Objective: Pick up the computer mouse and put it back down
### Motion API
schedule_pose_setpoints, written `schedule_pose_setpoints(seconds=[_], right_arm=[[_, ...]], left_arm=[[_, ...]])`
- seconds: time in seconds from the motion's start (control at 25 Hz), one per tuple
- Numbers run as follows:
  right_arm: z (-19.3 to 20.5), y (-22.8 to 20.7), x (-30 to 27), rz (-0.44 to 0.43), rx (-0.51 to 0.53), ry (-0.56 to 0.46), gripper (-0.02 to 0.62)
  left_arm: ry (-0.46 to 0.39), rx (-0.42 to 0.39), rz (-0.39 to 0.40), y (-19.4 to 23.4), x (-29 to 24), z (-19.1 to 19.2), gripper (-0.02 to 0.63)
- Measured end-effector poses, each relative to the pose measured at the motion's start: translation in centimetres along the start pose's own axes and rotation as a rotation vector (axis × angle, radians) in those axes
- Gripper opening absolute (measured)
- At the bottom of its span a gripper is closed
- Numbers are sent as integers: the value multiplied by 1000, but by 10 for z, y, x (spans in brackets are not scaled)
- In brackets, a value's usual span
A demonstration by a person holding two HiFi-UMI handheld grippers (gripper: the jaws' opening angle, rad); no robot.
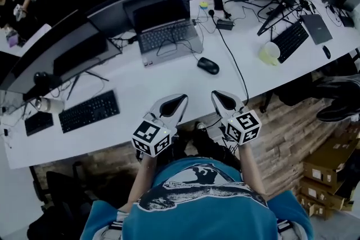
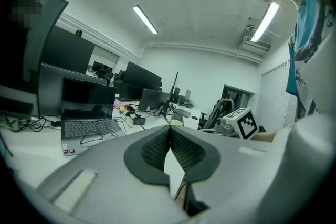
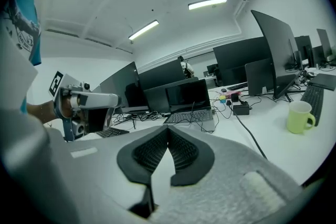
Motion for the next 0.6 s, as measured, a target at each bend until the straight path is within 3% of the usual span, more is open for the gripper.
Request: schedule_pose_setpoints(seconds=[0.56, 0.6], right_arm=[[-7, -99, -63, -38, 222, 158, 7], [-6, -104, -71, -45, 238, 182, 48]], left_arm=[[-76, 66, -240, -4, -6, -6, 14], [-81, 72, -258, -4, -4, -6, 14]])
Point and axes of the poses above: the fingertips, and each gripper's own axes: x backward along the fingers, y to its left, z out of its underside, the point moved 3 cm from there along x, backward along the fingers, and after that the axes turned 13 degrees about y, right-handed, at the moved point
